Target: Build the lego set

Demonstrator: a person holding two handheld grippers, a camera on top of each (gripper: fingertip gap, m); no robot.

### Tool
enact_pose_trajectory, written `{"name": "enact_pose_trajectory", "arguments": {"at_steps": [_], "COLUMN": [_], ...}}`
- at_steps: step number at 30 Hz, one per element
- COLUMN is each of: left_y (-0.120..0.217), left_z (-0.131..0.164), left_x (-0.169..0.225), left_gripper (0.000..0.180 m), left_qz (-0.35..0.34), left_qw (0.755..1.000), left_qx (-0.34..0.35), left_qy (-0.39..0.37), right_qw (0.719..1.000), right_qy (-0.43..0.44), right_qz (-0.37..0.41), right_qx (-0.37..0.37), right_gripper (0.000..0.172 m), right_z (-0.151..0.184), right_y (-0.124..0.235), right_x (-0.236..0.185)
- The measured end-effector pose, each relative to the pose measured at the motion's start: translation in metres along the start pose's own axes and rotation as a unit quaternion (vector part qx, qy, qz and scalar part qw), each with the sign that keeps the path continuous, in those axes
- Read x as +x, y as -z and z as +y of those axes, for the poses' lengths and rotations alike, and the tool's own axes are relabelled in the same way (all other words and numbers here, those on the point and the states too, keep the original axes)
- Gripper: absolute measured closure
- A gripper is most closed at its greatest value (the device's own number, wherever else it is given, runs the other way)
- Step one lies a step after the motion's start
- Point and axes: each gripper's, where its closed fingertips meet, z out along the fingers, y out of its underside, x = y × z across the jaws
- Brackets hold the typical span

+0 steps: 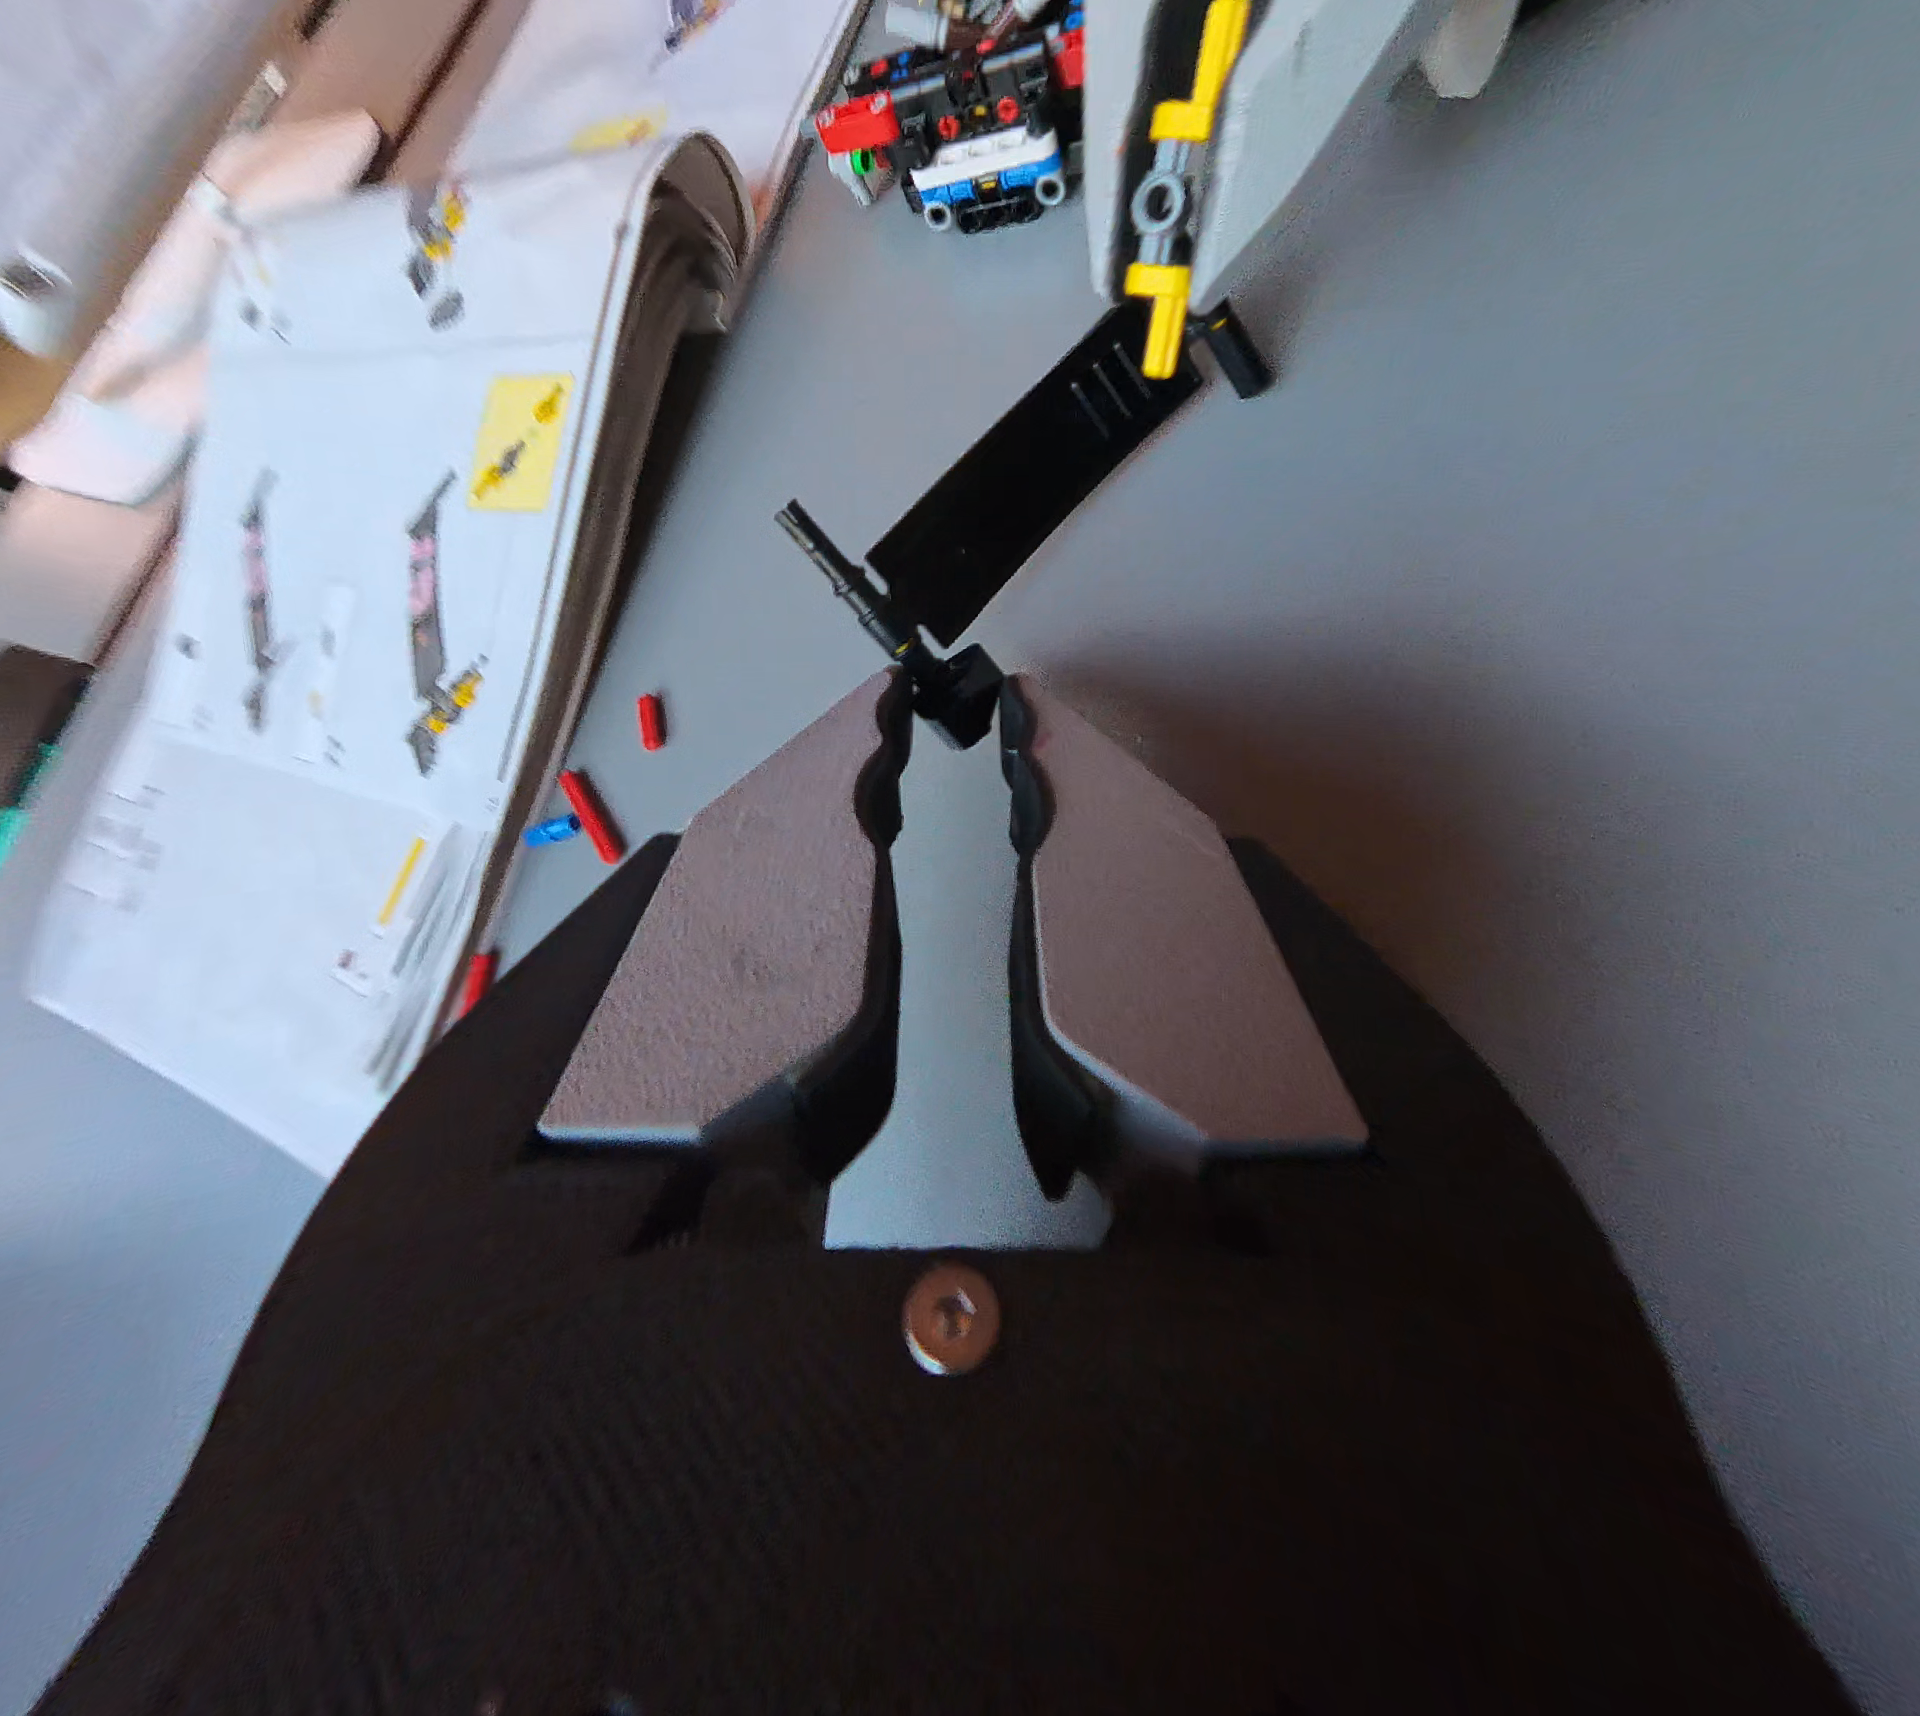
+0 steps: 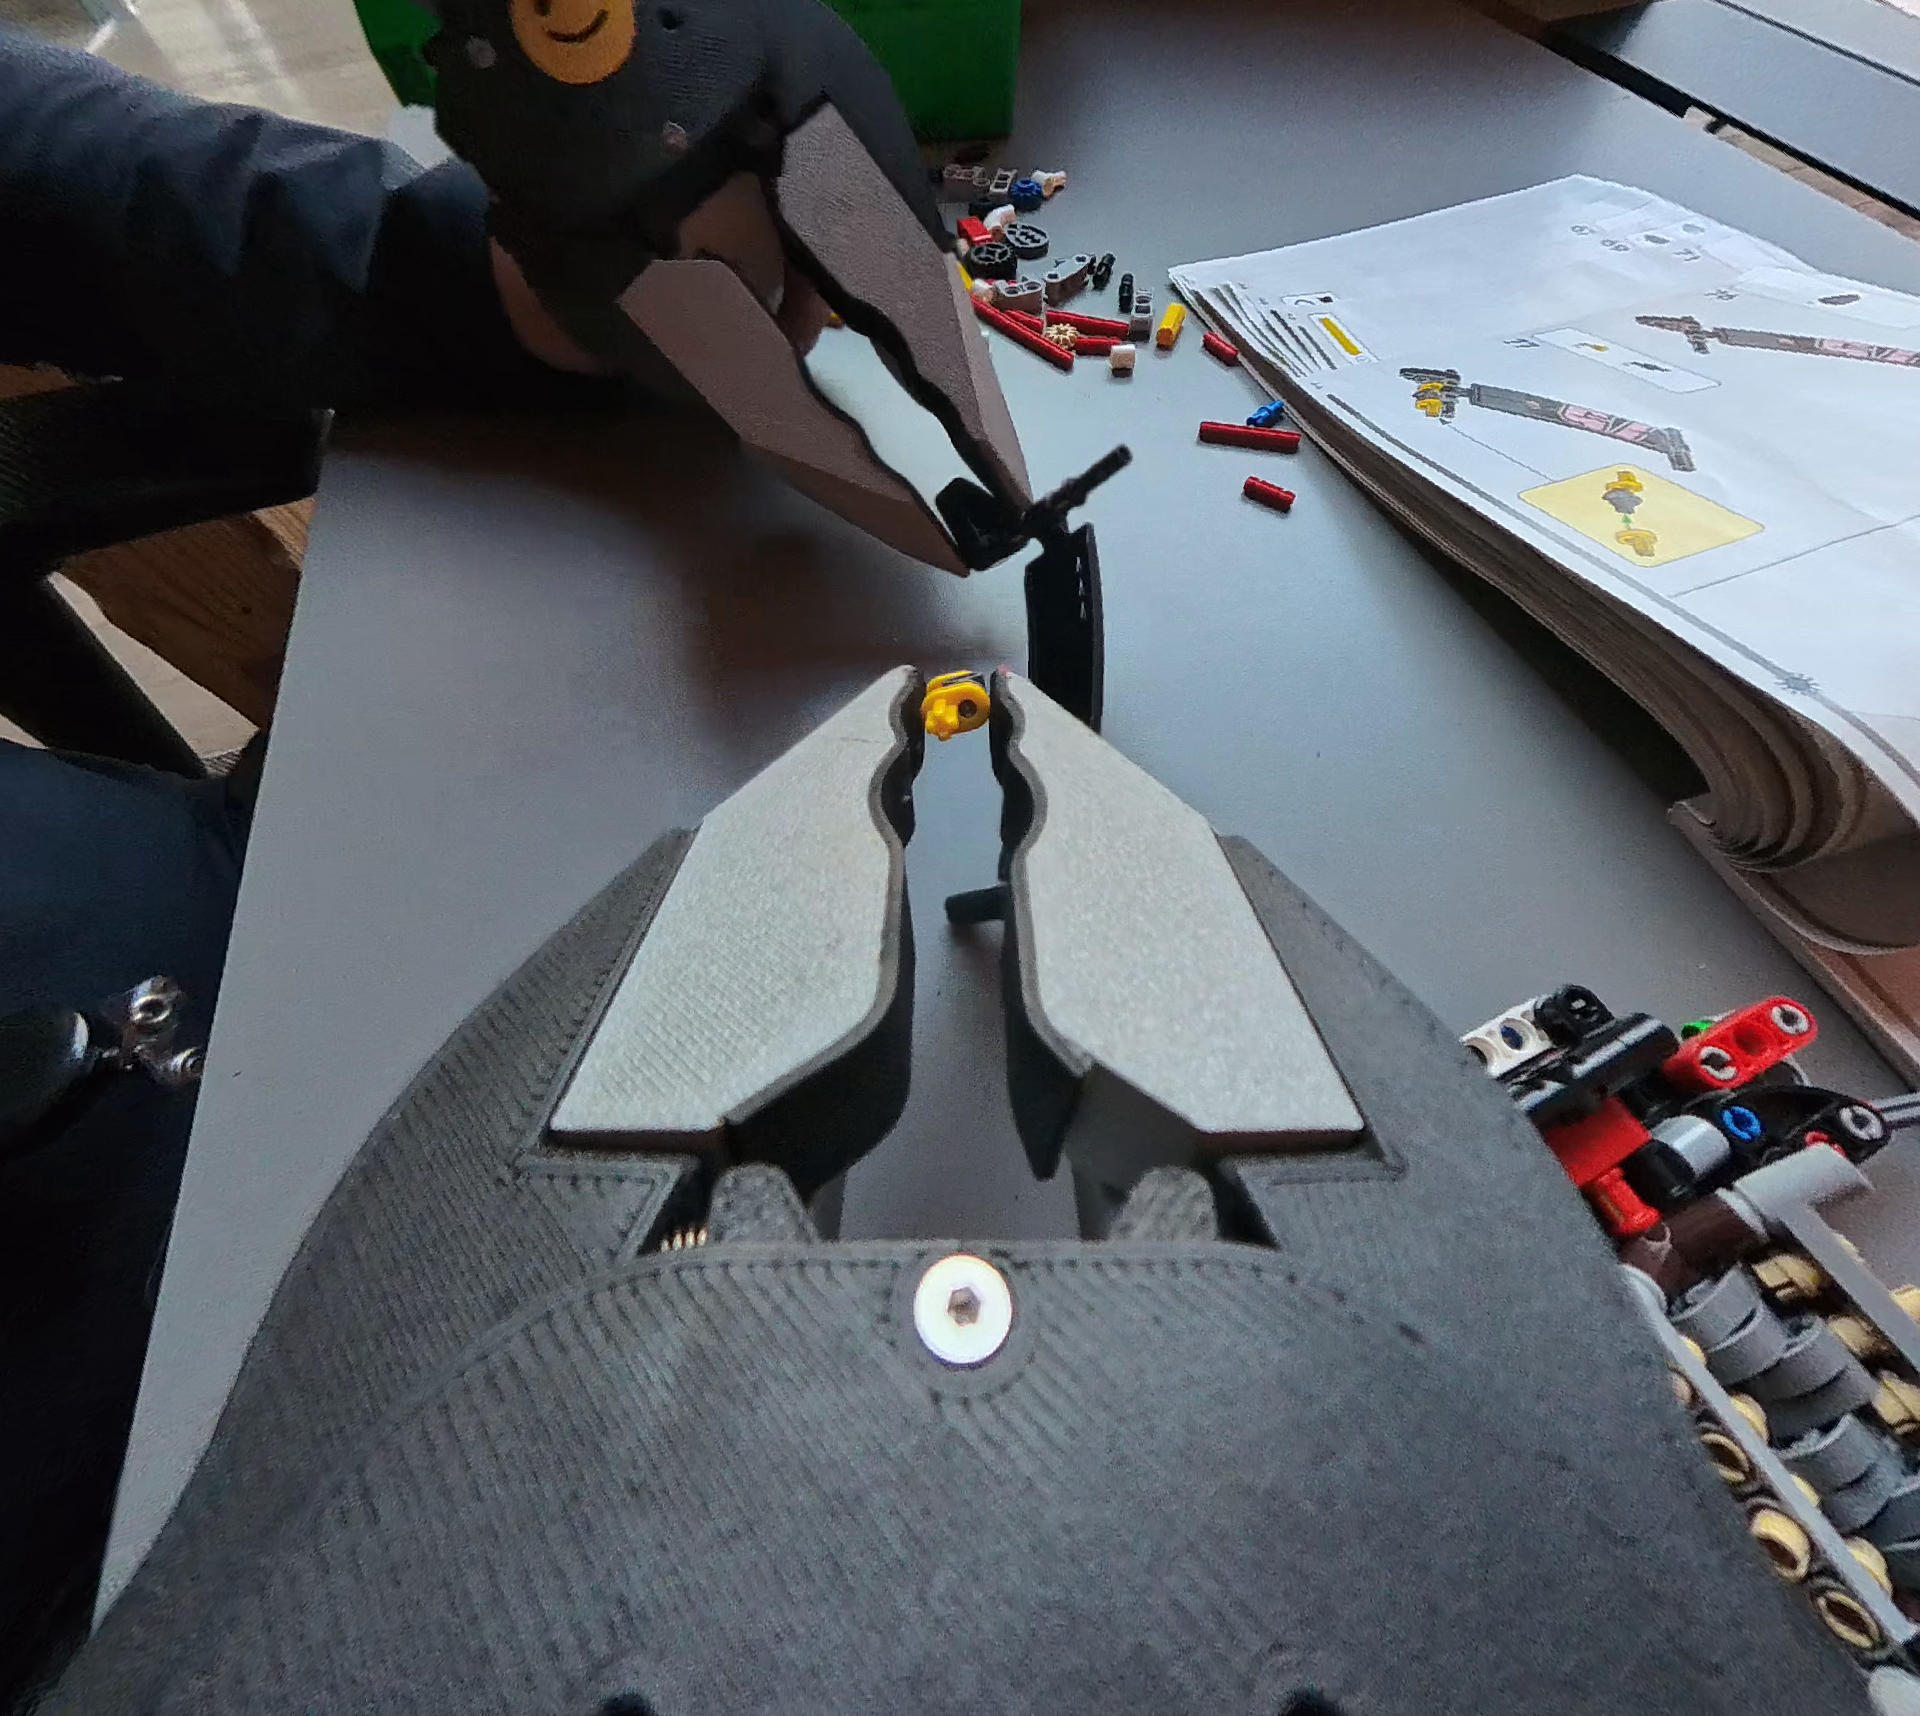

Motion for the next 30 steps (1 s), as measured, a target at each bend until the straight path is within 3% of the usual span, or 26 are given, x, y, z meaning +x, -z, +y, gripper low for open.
{"name": "enact_pose_trajectory", "arguments": {"at_steps": [10,16,22,26,30], "left_y": [0.015,0.035,0.056,0.066,0.074], "left_z": [-0.004,-0.005,-0.002,-0.001,0.002], "left_x": [0.018,0.025,0.027,0.043,0.058], "left_gripper": [0.166,0.166,0.167,0.166,0.166], "left_qz": [-0.023,-0.053,-0.092,-0.078,-0.076], "left_qw": [0.993,0.991,0.990,0.988,0.987], "left_qx": [0.043,0.061,0.068,0.077,0.073], "left_qy": [-0.112,-0.110,-0.083,-0.104,-0.121], "right_qw": [0.994,0.984,0.990,0.994,0.992], "right_qy": [0.097,0.166,0.130,0.085,0.102], "right_qz": [0.041,0.058,0.047,0.018,-0.023], "right_qx": [-0.017,-0.024,0.017,0.060,0.066], "right_gripper": [0.162,0.163,0.162,0.162,0.163], "right_z": [-0.004,-0.007,-0.017,-0.026,-0.025], "right_y": [-0.011,-0.020,-0.012,-0.002,-0.002], "right_x": [-0.016,-0.031,-0.030,-0.031,-0.048]}}
